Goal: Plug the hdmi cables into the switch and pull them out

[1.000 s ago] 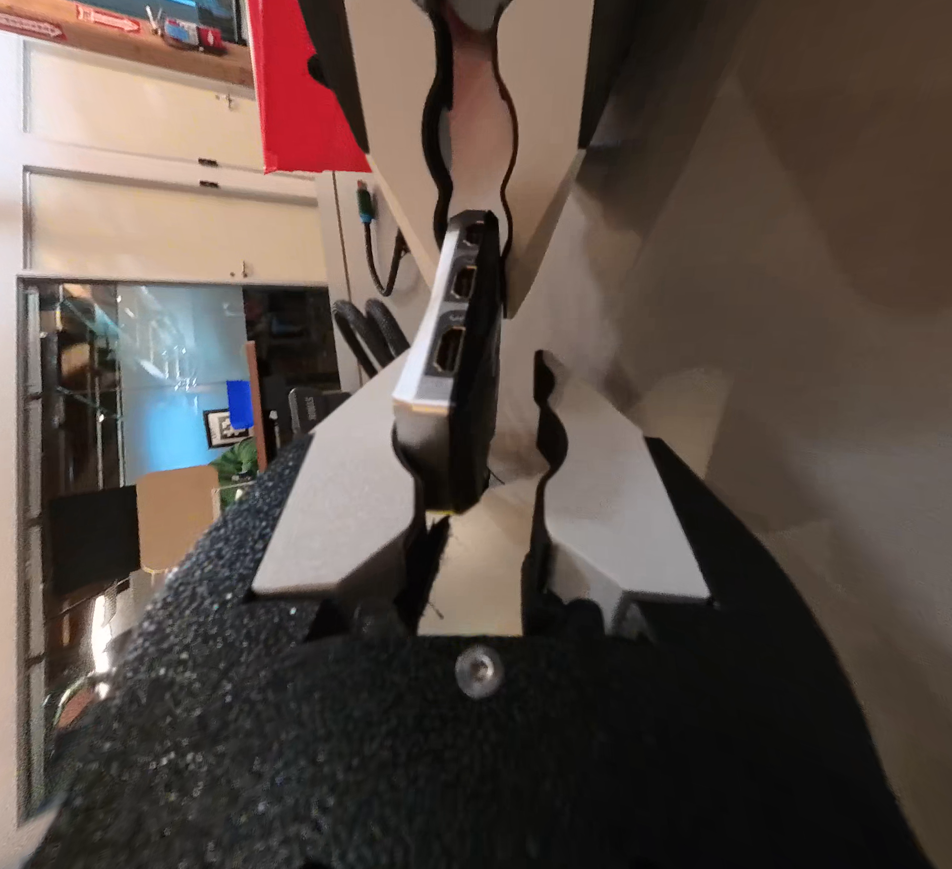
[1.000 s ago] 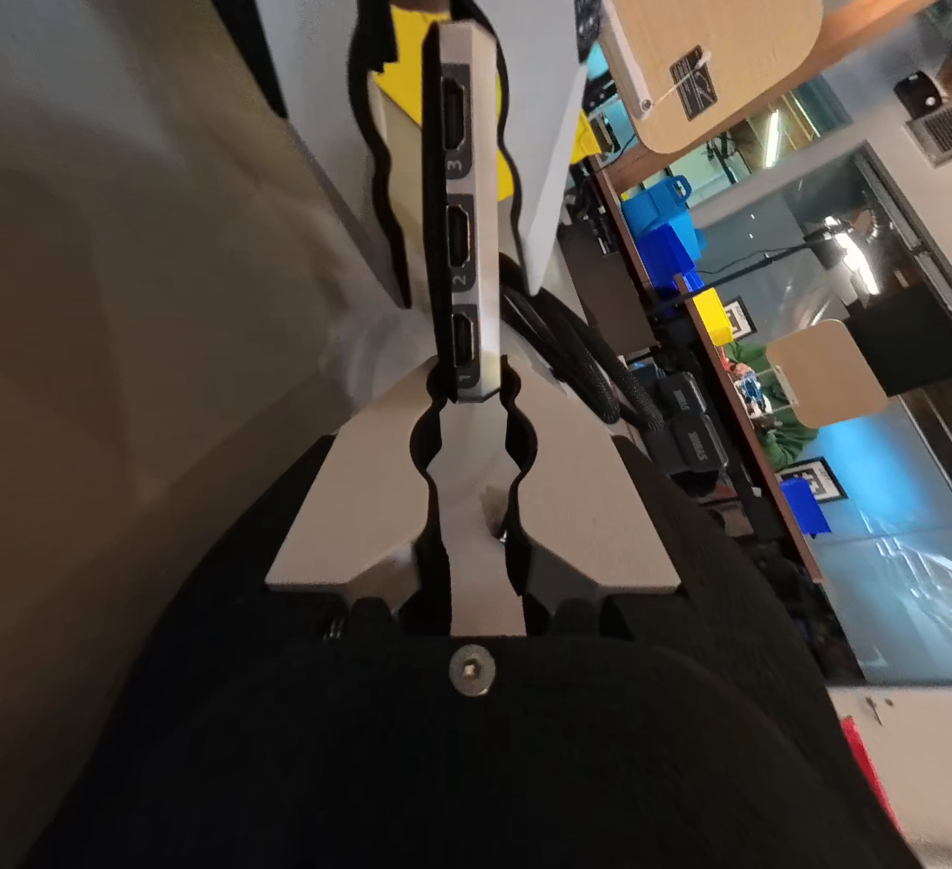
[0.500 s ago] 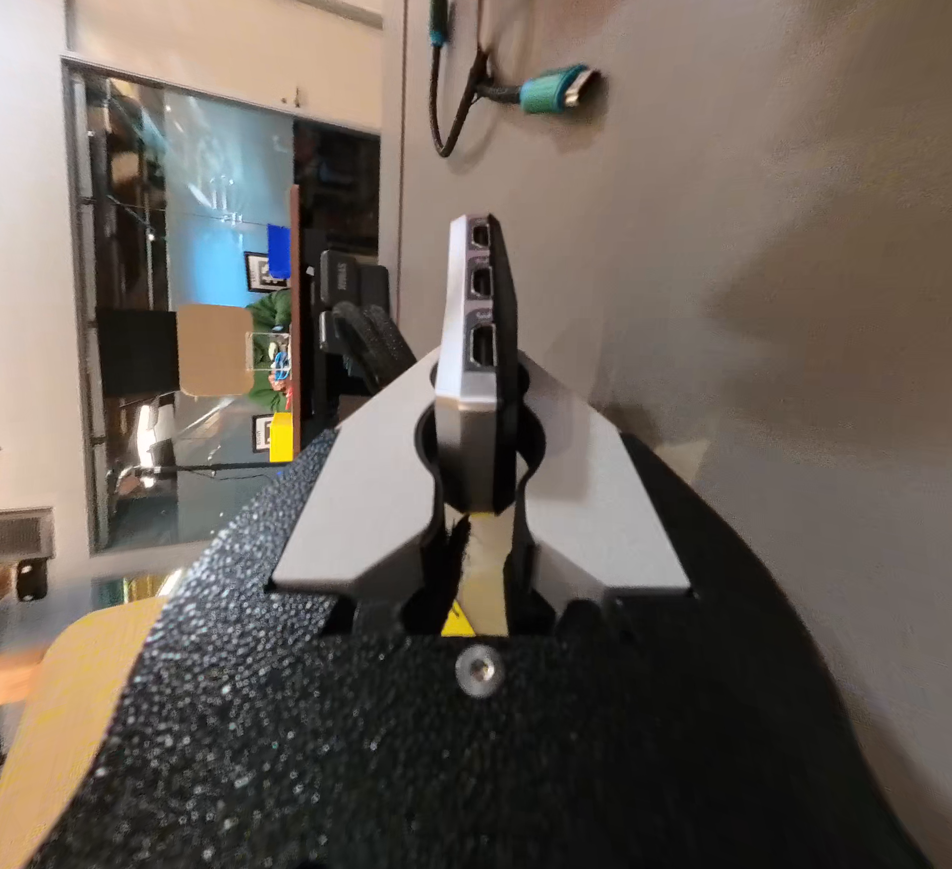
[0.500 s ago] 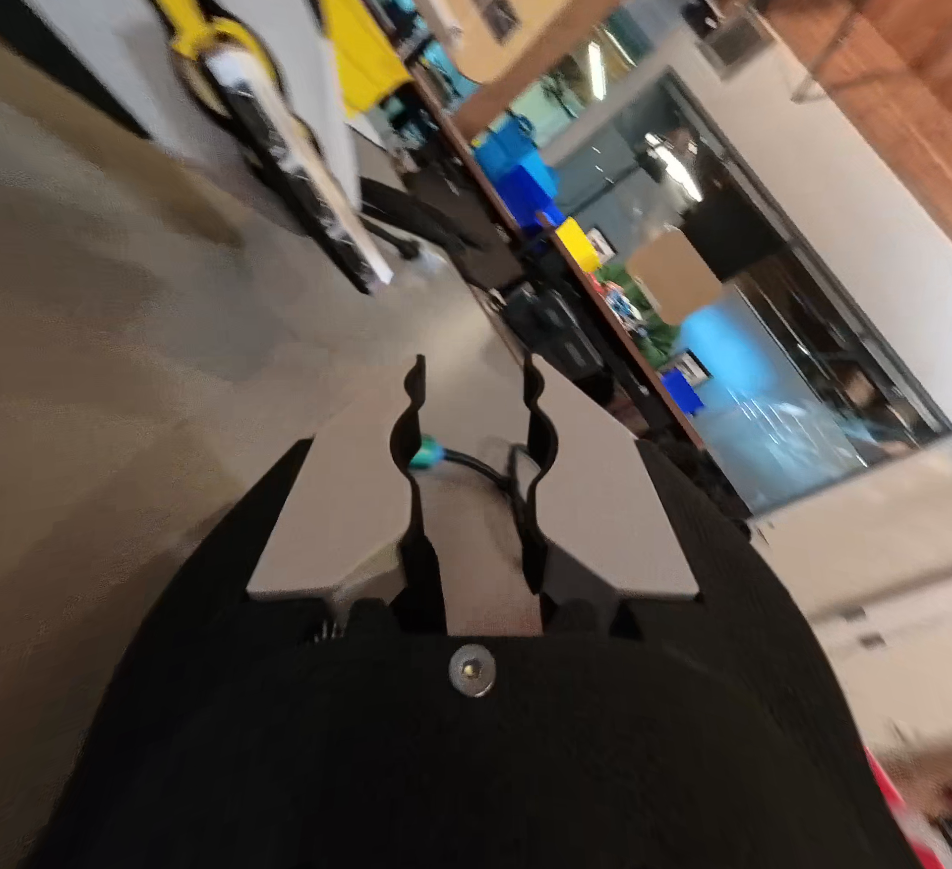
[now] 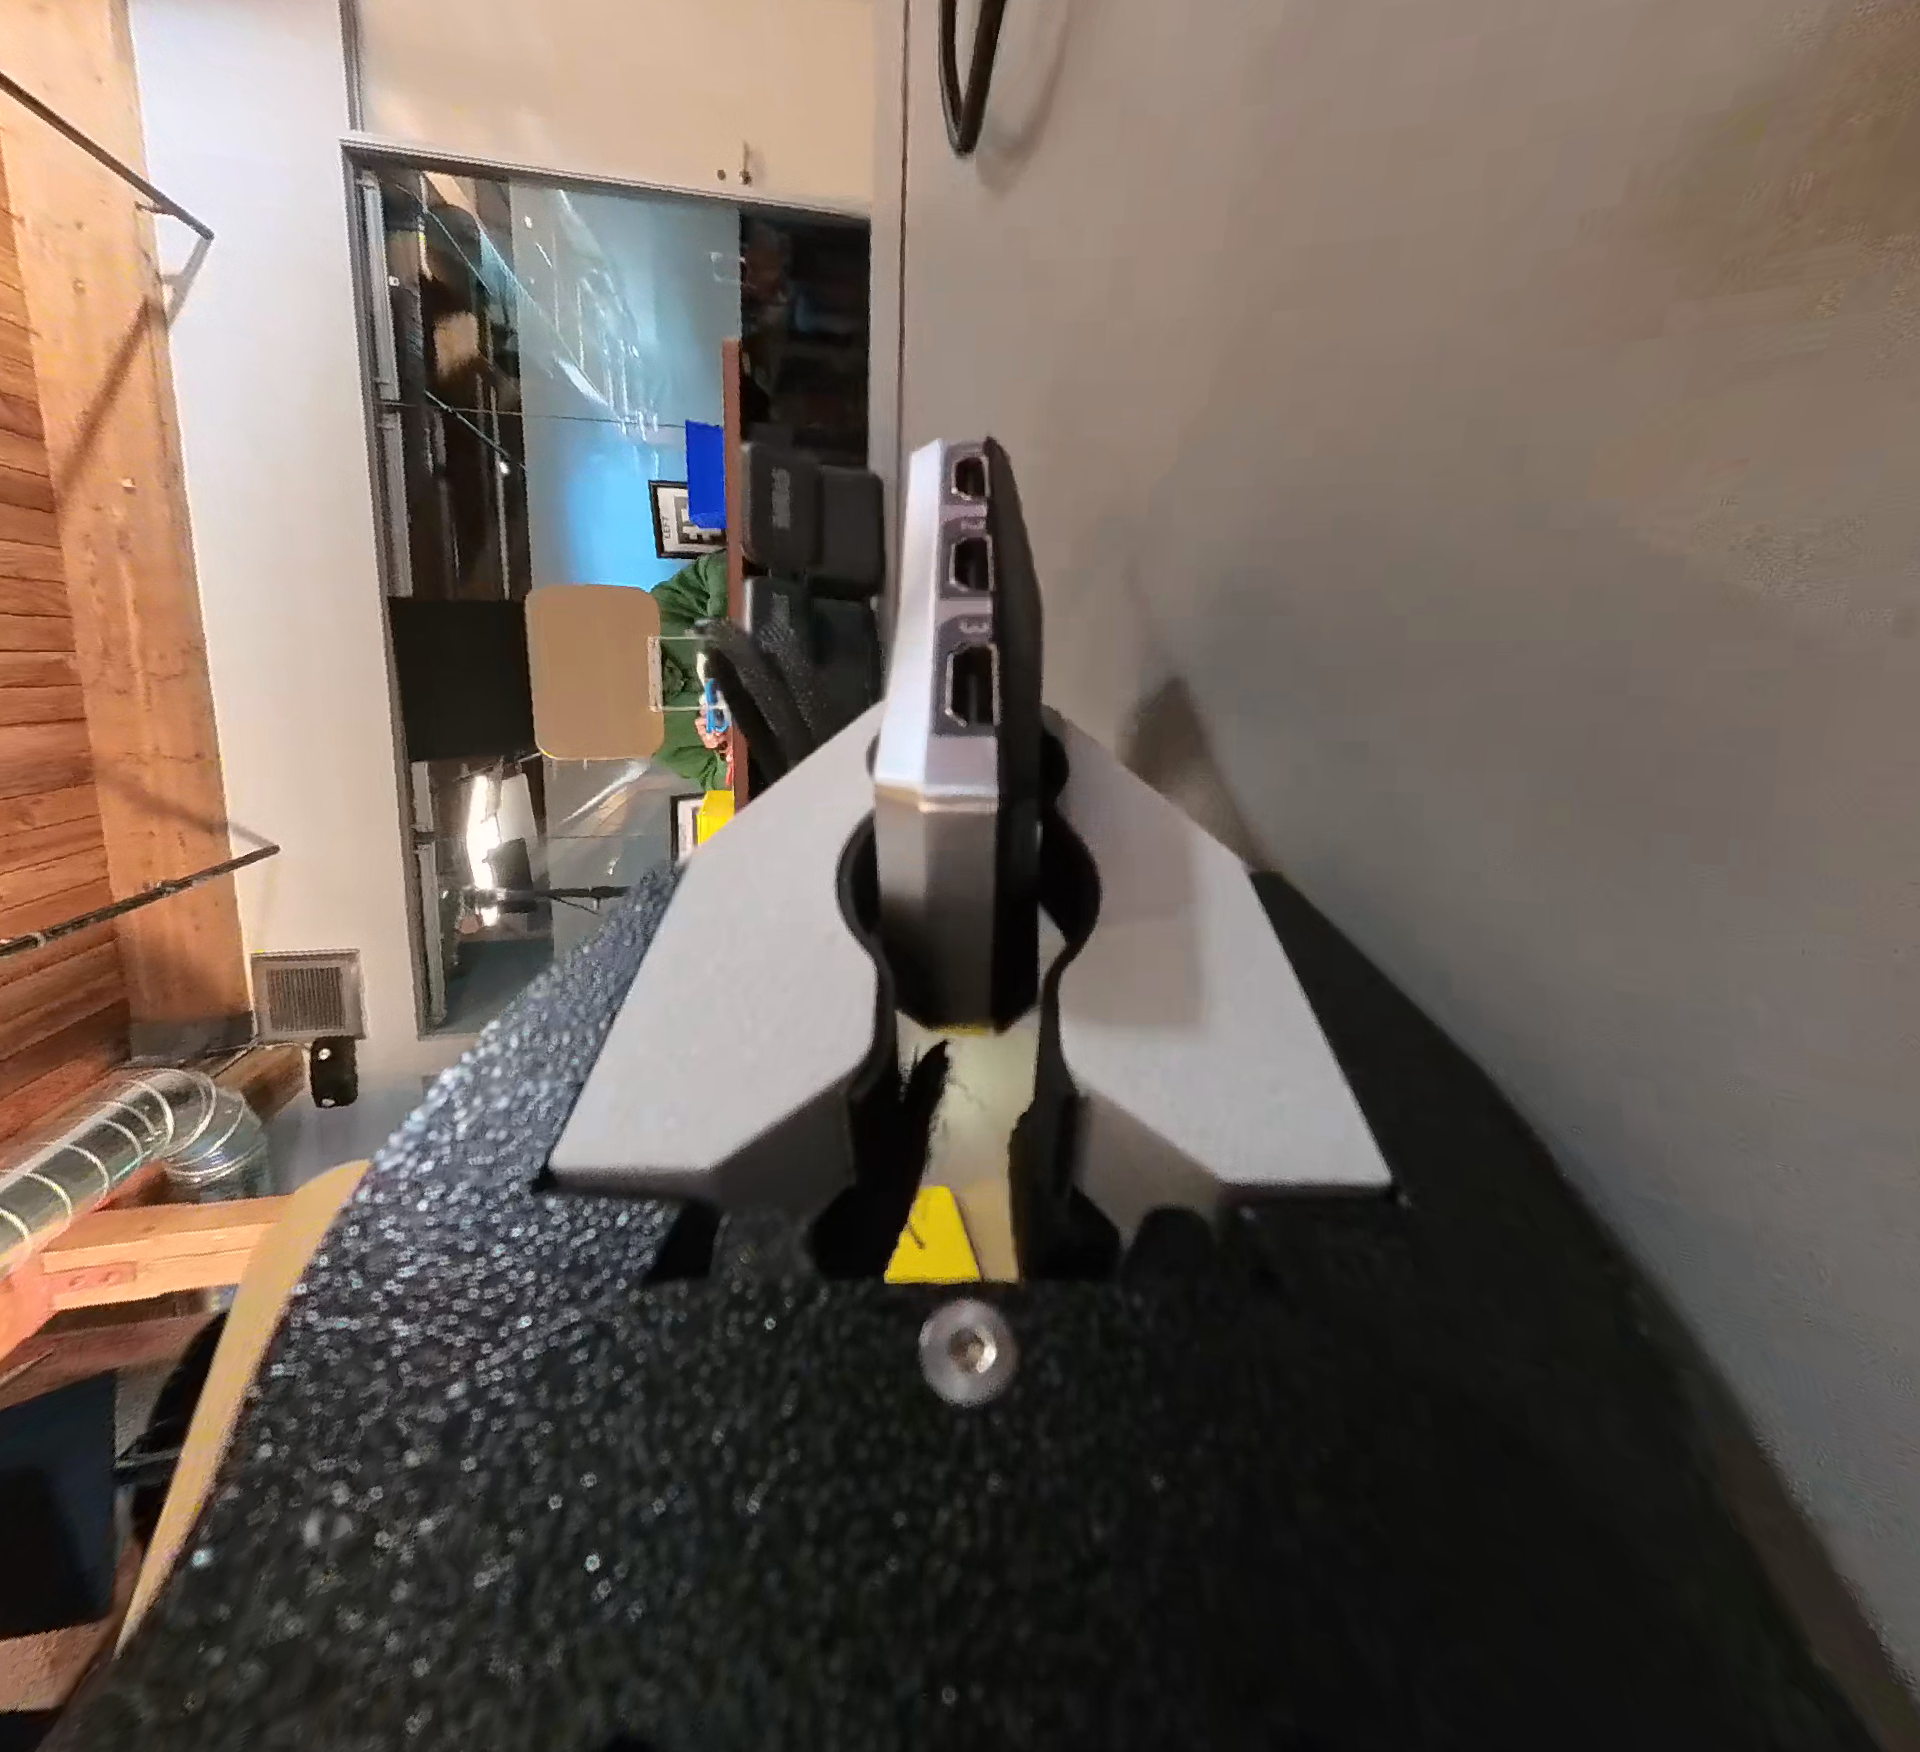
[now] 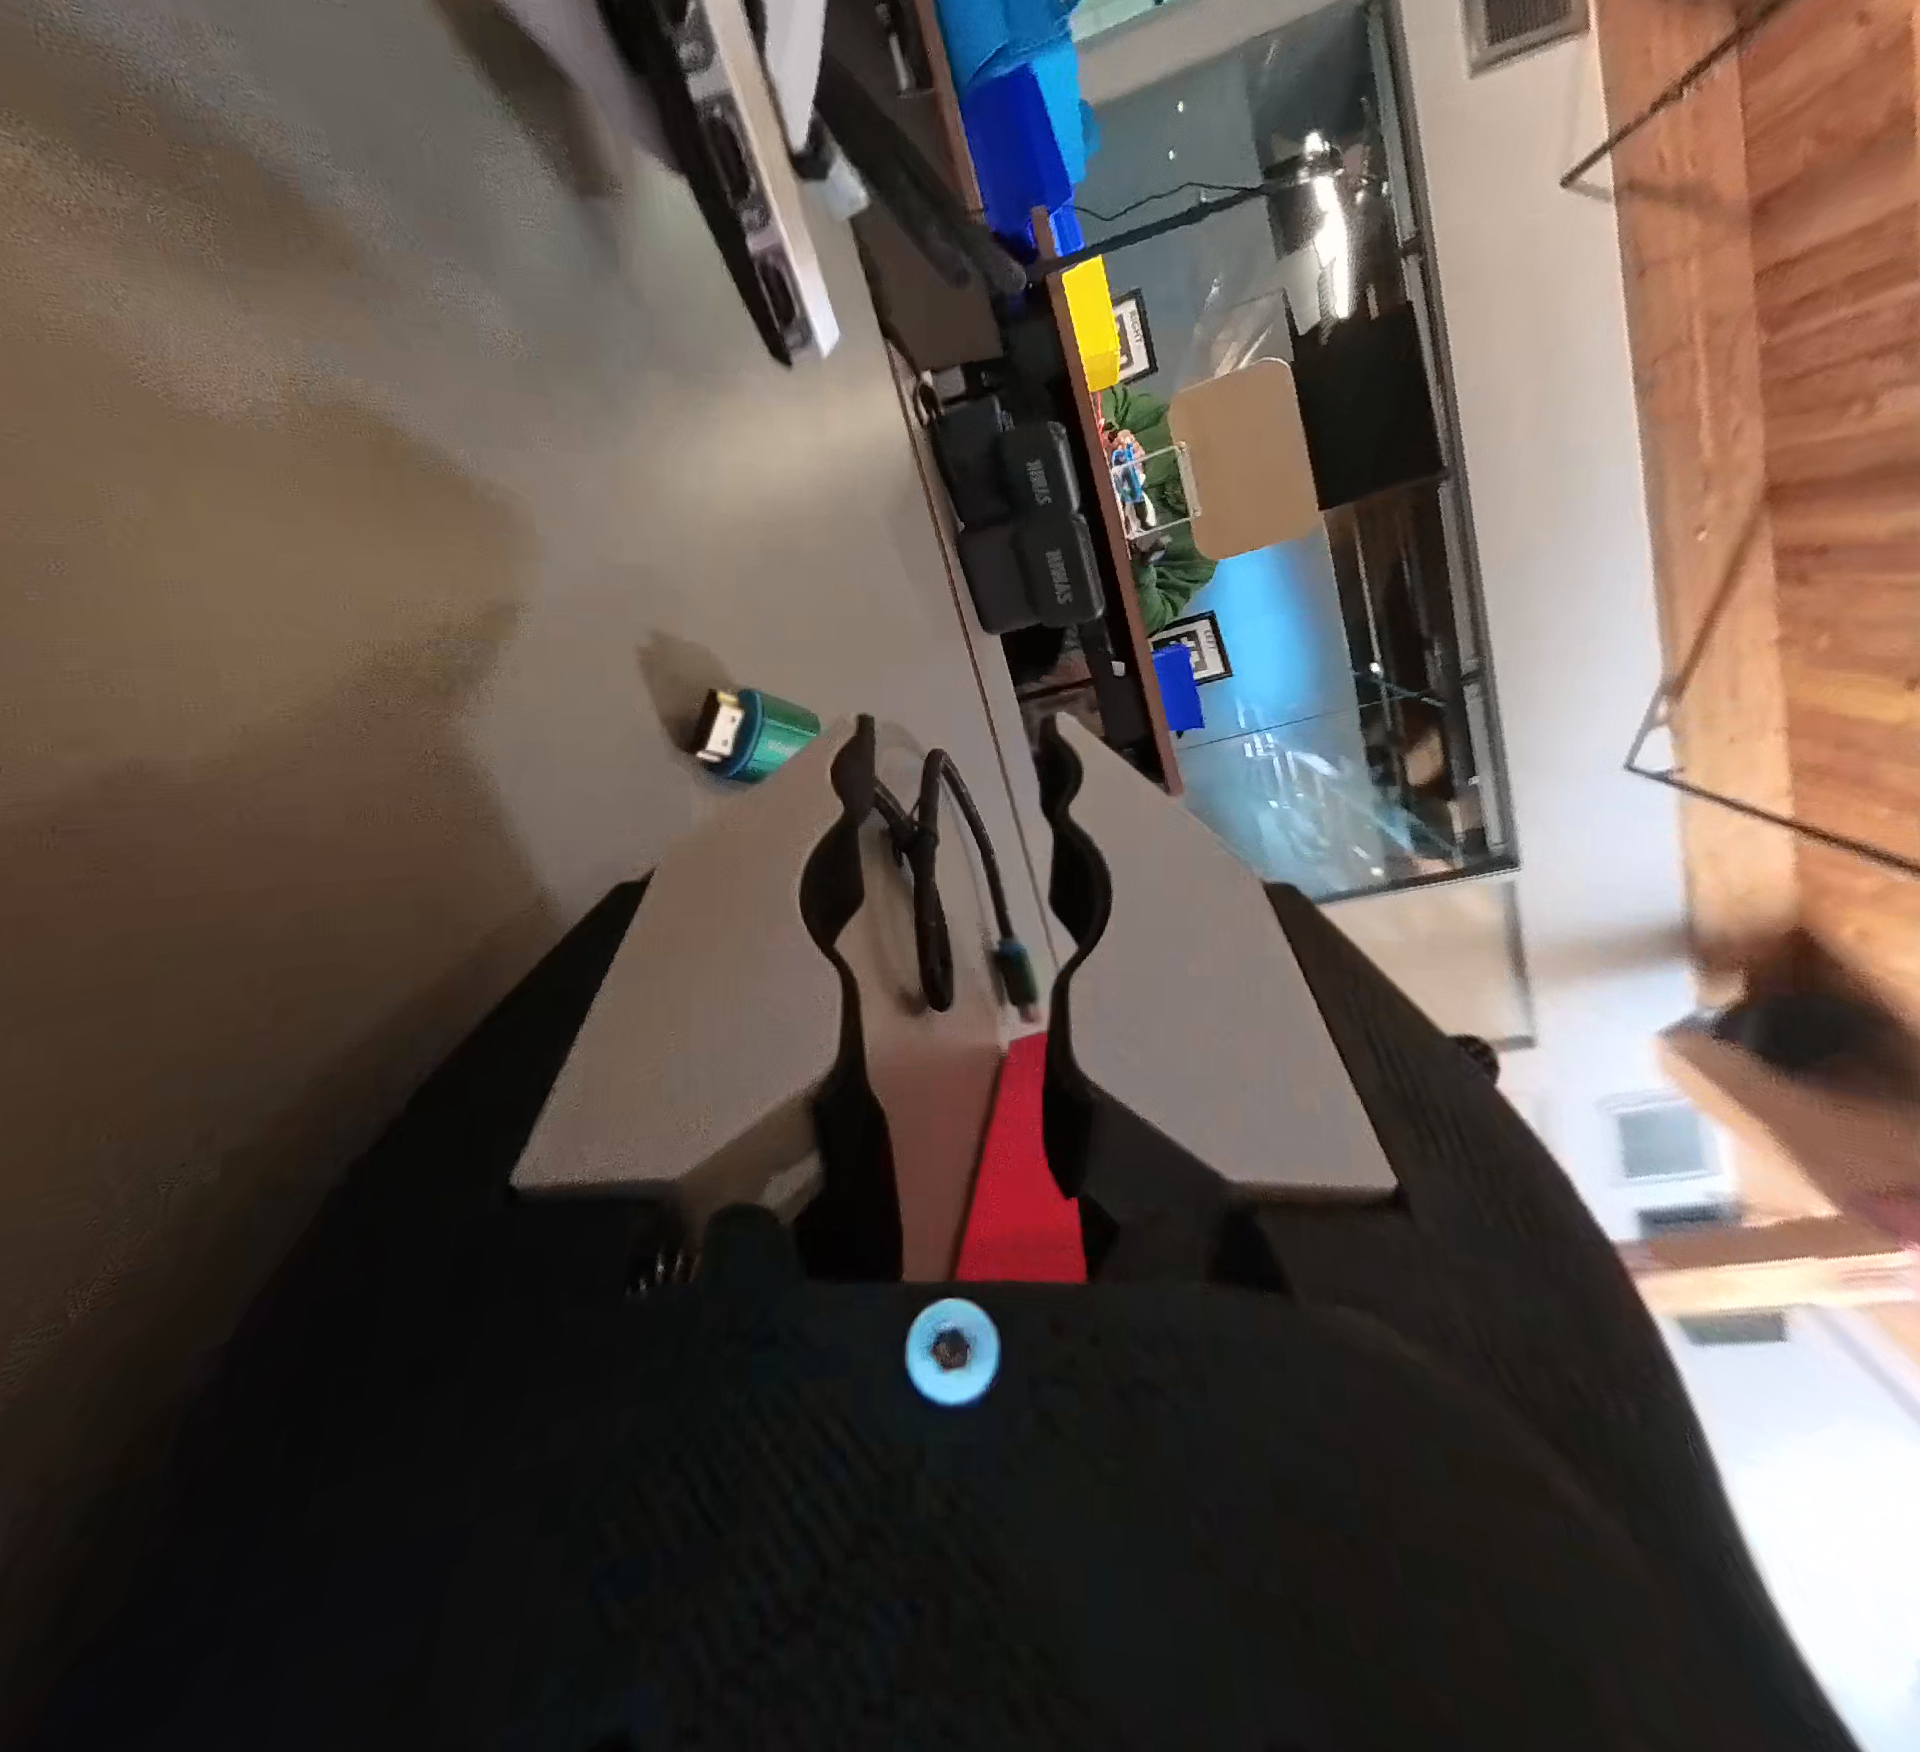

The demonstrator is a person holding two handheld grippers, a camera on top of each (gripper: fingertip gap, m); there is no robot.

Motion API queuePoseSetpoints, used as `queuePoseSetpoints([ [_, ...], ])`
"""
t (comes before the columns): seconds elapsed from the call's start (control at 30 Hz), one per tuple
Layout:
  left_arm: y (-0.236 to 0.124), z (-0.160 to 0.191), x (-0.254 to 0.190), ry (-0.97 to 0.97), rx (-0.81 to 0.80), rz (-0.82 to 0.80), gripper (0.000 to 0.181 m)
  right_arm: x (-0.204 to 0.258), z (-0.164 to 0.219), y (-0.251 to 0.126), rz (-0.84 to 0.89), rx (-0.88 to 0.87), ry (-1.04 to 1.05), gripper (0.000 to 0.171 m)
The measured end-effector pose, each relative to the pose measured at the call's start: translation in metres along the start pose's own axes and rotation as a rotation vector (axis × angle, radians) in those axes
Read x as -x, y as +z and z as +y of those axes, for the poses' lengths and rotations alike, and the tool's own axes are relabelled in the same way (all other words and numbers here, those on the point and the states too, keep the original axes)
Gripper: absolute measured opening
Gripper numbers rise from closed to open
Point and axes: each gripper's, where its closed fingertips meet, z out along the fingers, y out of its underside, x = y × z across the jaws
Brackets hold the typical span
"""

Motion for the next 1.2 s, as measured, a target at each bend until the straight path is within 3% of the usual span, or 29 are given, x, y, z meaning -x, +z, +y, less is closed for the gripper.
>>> queuePoseSetpoints([
  [0.2,0.013,0.011,-0.004,-0.073,-0.003,0.04,0.021,0.003,0.018,0.005,-0.108,0.169,-0.466,0.031],
  [0.4,0.01,0.003,-0.008,-0.092,-0.066,0.075,0.021,0.023,0.014,0.005,-0.643,0.107,-0.412,0.034],
  [0.57,0.004,-0.004,-0.007,-0.099,-0.122,0.089,0.021,0.018,0.032,0.029,-0.85,0.137,-0.638,0.036],
  [0.77,0.003,-0.004,-0.006,-0.135,-0.139,0.105,0.021,0.039,0.043,0.045,-1.011,0.093,-0.735,0.032],
  [1.1,0.003,-0.005,-0.008,-0.135,-0.149,0.125,0.022,0.048,0.04,0.028,-1.273,0.175,-0.589,0.014],
  [1.2,0.002,-0.005,-0.007,-0.166,-0.148,0.138,0.022,0.046,0.034,0.037,-1.243,0.208,-0.464,0.011],
])
